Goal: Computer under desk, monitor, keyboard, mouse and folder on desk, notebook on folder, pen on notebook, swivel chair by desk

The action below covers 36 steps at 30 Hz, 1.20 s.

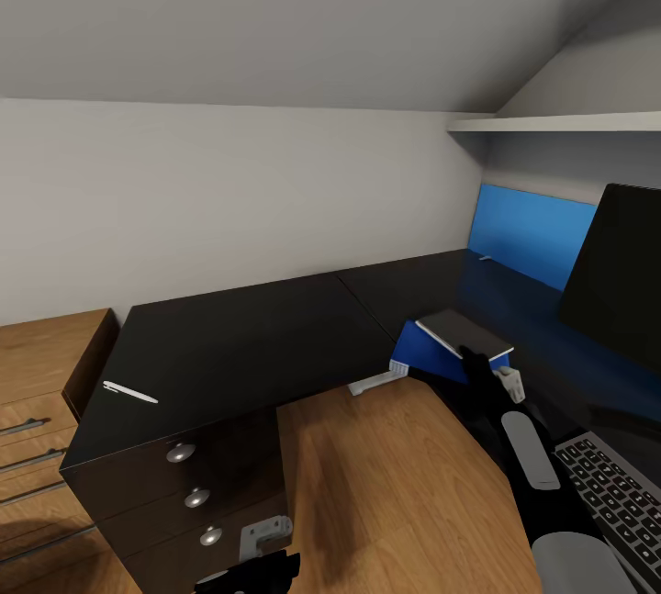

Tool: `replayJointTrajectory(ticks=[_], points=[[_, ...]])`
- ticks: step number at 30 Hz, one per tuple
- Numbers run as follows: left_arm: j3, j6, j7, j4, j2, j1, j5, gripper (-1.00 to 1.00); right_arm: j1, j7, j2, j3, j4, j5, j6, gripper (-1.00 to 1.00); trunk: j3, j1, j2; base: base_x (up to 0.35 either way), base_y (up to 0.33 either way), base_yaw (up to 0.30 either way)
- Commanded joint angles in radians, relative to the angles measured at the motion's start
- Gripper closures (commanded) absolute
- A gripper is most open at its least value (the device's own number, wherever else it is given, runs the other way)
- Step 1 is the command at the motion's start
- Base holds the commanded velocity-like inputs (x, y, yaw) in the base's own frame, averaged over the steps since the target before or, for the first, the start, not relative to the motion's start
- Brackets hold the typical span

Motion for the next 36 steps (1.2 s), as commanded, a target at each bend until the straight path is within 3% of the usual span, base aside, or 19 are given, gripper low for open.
replayJointTrajectory(ticks=[1,26,36], points=[[-0.001,0.002,0.01,-0.001,0.0,-0.001,0.01,-1.0,0.0,-0.005,0.0,-0.001,-0.001,-0.008,0.005,-1.0,-0.001,0.0,-0.001,0.0,0.0,0.0],[0.001,0.002,0.003,0.02,0.0,-0.001,0.016,-1.0,0.0,-0.03,0.0,0.002,-0.001,0.009,0.005,-1.0,-0.001,0.0,-0.001,-0.049,0.0,0.0],[0.0,0.002,0.003,0.02,0.0,-0.001,0.014,-1.0,0.0,-0.03,0.001,0.003,-0.001,0.009,0.004,-1.0,0.03,-0.038,0.069,-0.004,0.0,0.0]])
